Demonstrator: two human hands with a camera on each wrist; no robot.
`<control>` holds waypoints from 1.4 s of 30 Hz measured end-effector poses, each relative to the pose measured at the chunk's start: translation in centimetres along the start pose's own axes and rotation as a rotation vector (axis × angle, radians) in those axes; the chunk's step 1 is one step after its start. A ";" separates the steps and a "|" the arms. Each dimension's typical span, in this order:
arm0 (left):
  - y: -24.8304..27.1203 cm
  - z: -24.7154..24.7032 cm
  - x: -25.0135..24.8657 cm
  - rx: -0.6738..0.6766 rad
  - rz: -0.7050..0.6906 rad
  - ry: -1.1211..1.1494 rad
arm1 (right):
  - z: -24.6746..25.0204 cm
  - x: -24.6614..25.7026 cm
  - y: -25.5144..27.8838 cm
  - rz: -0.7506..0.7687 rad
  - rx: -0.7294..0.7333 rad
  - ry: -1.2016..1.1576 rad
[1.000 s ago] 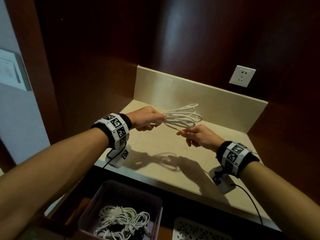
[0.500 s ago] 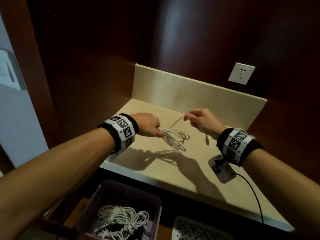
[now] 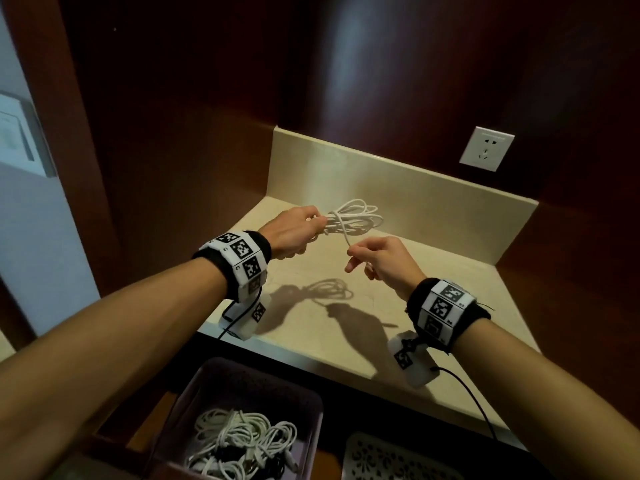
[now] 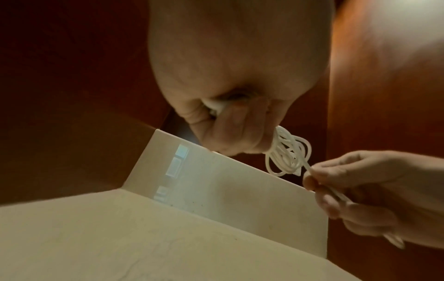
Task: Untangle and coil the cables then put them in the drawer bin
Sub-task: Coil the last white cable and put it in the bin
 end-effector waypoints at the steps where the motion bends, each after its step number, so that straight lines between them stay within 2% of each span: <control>1: 0.1 0.0 -0.1 0.014 0.000 0.048 | 0.0 -0.2 -0.2 -0.027 -0.014 -0.048; 6: 1.0 -0.2 -0.7 0.137 0.002 0.250 | 0.7 -0.4 -1.2 -0.050 -0.068 -0.303; 13: 1.4 -0.5 -0.3 0.392 0.177 0.349 | 1.0 0.4 -0.9 0.108 0.085 -0.394; 19: 1.5 -1.1 -0.5 0.469 0.200 0.318 | 1.0 1.2 -0.3 0.128 0.032 -0.466; 26: 0.6 -1.4 -0.8 0.257 0.022 -0.191 | 1.1 0.8 -0.7 0.031 -0.117 -0.424; 30: 0.5 -1.7 -1.3 0.006 -0.166 -0.723 | 0.9 0.9 -0.9 0.009 -0.173 -0.383; 33: 0.7 -2.1 -1.9 -0.138 -0.249 -0.938 | 0.7 1.0 -1.1 -0.010 -0.211 -0.368; 38: 1.3 -2.7 -2.4 -0.192 -0.231 -1.075 | 0.5 1.2 -1.1 -0.045 -0.243 -0.352; 40: 1.3 -2.4 -2.6 -0.201 -0.207 -0.973 | 0.4 1.3 -1.0 -0.012 -0.231 -0.355; 42: 1.3 -1.9 -2.4 -0.213 -0.160 -0.775 | 0.5 1.4 -0.6 0.031 -0.207 -0.386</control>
Point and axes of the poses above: each hand's wrist, its own y-axis away from the middle knuckle, its own z-axis out of the back of the hand, x = y × z, the point moved 3 cm from there along -y, towards the middle knuckle, and after that the axes turned 1 degree about -y, right-handed, at the moved point
